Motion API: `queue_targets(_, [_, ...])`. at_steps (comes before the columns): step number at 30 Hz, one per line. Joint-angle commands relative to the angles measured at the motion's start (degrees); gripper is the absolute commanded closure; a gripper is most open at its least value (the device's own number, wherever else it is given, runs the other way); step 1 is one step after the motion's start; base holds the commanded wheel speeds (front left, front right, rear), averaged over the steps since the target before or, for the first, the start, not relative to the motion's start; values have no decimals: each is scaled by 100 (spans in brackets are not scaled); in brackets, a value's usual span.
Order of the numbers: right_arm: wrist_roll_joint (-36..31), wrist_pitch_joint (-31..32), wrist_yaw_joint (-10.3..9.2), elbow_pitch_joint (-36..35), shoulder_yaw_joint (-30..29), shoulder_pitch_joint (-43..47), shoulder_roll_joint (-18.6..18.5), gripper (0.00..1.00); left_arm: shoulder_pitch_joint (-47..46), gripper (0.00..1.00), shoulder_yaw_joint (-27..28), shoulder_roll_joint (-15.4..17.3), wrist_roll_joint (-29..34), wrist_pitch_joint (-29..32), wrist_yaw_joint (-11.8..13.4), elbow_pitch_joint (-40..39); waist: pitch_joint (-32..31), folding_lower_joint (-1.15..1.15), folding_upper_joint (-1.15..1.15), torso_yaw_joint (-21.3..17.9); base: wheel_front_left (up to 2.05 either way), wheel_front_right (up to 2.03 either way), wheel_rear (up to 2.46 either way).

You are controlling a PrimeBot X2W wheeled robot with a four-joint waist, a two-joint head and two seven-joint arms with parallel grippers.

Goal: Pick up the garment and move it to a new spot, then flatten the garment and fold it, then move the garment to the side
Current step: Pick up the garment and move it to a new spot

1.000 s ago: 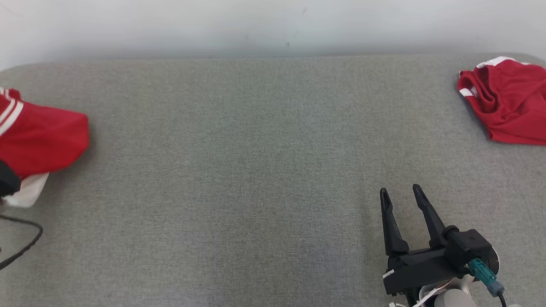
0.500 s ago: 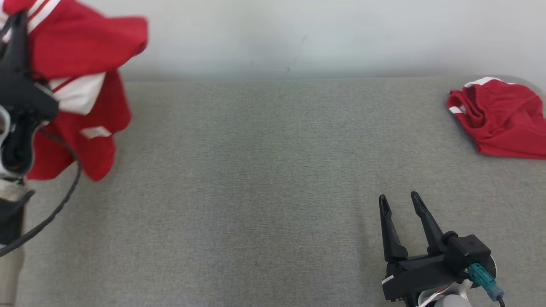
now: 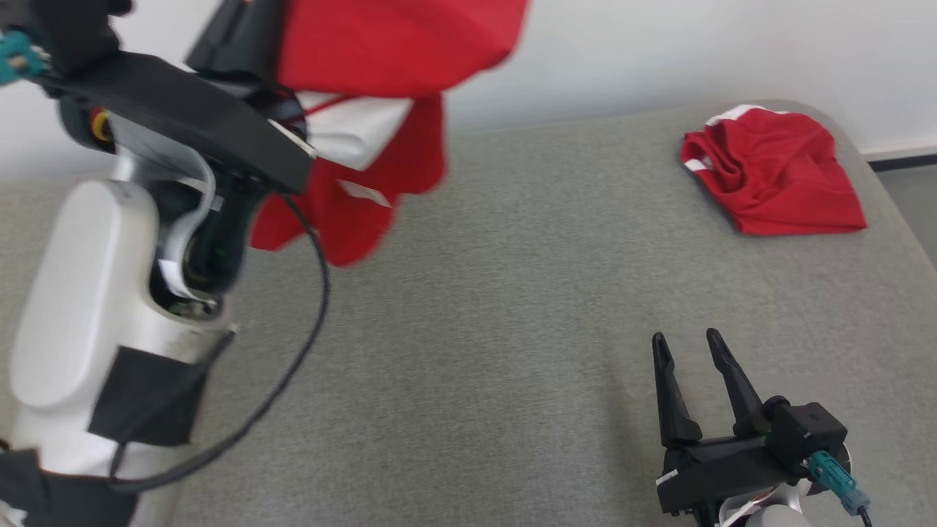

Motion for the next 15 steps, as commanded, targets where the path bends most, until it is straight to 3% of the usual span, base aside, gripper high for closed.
queue_targets(1, [55,-3,-17,-4,-6,-11,10,0,101,100,-38,-44,23,35,33,-119,61,0,0,-269,0,0,0])
queue_targets(6, [50,-2,-18,0,-108,11,10,0,476,100,-290,-541,-293,144,127,-314,157,0,0,-419,0,0,0])
queue_targets(10, [63,-3,-17,-2,-119,24,12,0,857,100,-558,-736,-277,64,155,-196,227,0,0,-456,0,0,0])
queue_targets(15, [94,-3,-17,52,-128,-45,10,0,1391,100,-890,-674,3,-167,100,198,293,0,0,-457,0,0,0])
